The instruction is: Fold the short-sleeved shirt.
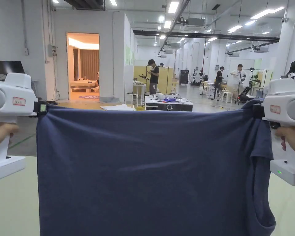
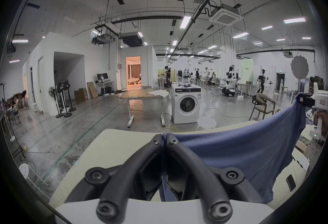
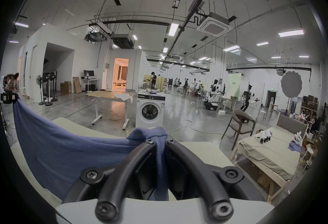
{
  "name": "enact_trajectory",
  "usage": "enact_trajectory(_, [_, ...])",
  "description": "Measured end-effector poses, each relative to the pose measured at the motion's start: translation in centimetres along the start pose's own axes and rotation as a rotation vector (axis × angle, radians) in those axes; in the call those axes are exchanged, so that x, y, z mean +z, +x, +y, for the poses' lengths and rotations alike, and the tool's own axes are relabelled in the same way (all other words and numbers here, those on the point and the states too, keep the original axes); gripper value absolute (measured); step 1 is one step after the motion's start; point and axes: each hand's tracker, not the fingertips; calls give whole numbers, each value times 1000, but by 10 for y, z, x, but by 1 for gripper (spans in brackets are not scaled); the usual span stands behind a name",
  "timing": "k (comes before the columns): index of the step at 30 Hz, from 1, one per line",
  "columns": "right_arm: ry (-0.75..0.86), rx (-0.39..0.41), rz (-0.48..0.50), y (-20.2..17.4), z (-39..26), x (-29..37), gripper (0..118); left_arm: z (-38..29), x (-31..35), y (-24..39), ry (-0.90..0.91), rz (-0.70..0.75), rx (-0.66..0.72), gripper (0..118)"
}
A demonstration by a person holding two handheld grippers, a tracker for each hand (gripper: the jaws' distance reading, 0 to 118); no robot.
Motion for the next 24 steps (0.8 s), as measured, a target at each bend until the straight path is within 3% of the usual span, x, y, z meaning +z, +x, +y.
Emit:
enact_trajectory(11, [49,24,-13,0,57,-36,2,54,-32,-5,44,54,-36,0])
enact_trajectory(18, [21,12,9,-2,13,-46,2,16,-48,-5,11,58,-49,0])
enact_trajectory(24, [-54,1,29,-6,-60,-38,2,-63,-45,-3,-50,37,11,0])
